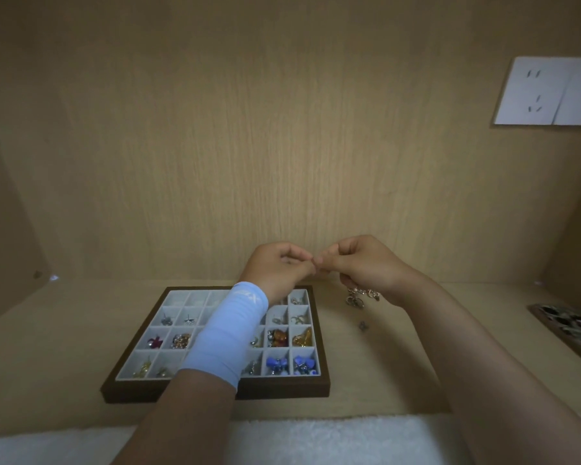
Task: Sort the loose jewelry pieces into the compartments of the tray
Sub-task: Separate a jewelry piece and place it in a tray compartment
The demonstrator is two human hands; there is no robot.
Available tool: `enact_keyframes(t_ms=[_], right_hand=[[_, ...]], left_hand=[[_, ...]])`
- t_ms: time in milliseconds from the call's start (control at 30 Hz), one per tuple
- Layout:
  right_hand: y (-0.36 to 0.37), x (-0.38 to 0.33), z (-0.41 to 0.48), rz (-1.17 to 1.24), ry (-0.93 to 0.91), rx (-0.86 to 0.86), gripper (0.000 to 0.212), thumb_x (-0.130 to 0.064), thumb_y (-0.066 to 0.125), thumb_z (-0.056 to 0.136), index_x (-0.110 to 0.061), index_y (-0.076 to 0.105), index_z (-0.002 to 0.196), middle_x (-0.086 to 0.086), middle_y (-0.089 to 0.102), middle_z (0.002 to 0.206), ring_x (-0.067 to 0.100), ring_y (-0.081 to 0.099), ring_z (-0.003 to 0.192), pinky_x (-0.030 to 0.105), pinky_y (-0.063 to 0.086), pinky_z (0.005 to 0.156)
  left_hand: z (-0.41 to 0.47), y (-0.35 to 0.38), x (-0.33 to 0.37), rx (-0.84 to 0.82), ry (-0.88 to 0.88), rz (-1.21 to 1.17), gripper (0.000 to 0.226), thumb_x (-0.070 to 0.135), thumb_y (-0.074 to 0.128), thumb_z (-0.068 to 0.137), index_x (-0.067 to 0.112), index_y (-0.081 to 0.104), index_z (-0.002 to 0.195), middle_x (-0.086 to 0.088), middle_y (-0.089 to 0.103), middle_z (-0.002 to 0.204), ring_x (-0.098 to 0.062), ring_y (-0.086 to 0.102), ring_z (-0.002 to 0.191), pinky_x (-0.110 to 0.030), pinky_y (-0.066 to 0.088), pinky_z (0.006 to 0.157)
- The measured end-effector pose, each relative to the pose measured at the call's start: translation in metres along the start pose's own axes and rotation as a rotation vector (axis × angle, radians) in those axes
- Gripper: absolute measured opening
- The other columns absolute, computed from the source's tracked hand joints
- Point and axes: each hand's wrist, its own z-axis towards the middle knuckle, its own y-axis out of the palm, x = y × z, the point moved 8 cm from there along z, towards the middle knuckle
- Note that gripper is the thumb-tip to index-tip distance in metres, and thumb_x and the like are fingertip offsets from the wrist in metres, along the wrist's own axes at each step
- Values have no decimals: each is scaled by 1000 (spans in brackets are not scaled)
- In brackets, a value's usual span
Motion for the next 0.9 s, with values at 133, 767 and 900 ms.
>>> enact_keyframes(t_ms=[133, 767, 900], right_hand=[[9, 5, 4, -159, -6, -37, 11, -19, 72, 90, -12, 79, 86, -6, 72, 68, 0, 53, 49, 15, 43, 47], [11, 4, 2, -605, 2, -78, 14, -28, 73, 90, -35, 75, 78, -18, 75, 83, 1, 69, 80, 29, 56, 78], [-38, 20, 2, -722, 86, 55, 15, -25, 72, 88, -33, 73, 76, -10, 73, 77, 5, 70, 63, 23, 57, 56]], left_hand=[[-2, -6, 2, -138, -27, 181, 9, 28, 81, 76, 27, 73, 82, 8, 74, 83, -10, 69, 86, -24, 52, 77], [-5, 12, -8, -187, 25, 579, 17, 25, 56, 93, 31, 71, 100, 9, 70, 106, -13, 64, 96, -27, 48, 87], [-10, 33, -5, -192, 82, 515, 23, 19, 53, 94, 32, 71, 101, 9, 70, 107, -12, 64, 95, -26, 50, 88]])
